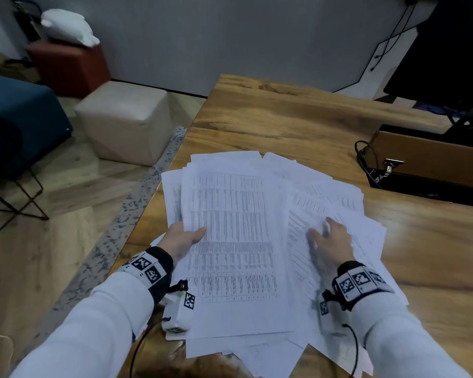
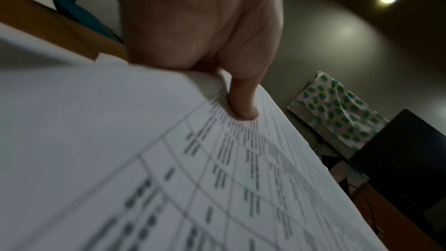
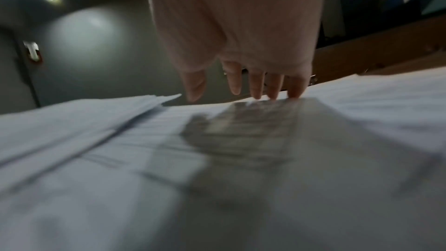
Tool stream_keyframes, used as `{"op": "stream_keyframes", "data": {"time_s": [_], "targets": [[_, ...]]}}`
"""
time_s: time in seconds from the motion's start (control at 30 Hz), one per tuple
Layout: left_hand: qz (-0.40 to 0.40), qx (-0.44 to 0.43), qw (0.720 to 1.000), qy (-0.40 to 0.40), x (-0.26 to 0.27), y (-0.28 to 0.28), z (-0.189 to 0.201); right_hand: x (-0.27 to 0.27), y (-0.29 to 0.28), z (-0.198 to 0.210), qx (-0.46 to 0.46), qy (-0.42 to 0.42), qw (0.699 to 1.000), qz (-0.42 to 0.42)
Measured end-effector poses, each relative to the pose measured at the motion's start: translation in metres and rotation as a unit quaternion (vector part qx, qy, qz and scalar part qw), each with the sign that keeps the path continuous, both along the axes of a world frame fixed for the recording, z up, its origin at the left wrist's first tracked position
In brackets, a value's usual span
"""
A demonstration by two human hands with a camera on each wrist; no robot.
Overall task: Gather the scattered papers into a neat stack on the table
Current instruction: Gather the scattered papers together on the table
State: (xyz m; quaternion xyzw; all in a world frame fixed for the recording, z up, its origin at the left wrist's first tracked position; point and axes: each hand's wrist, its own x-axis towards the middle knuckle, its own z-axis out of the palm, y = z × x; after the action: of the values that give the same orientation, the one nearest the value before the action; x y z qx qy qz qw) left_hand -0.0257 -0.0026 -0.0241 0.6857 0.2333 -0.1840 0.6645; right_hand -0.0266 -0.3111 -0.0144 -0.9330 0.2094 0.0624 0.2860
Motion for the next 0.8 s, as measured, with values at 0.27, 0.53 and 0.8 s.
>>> {"op": "stream_keyframes", "data": {"time_s": [0.27,0.53,0.8], "targets": [[0.041,-0.044,0.998,-0.003,-0.001,-0.007,-0.006,0.005,-0.016,-0.011,0.026,0.044,0.995,0.082],[0.043,-0.035,0.998,-0.008,-0.002,-0.008,-0.005,0.021,-0.004,-0.004,-0.098,0.072,0.984,0.127],[0.059,-0.054,0.997,-0.013,-0.004,-0.009,-0.007,0.017,-0.005,0.004,0.092,0.046,0.987,0.122]]}}
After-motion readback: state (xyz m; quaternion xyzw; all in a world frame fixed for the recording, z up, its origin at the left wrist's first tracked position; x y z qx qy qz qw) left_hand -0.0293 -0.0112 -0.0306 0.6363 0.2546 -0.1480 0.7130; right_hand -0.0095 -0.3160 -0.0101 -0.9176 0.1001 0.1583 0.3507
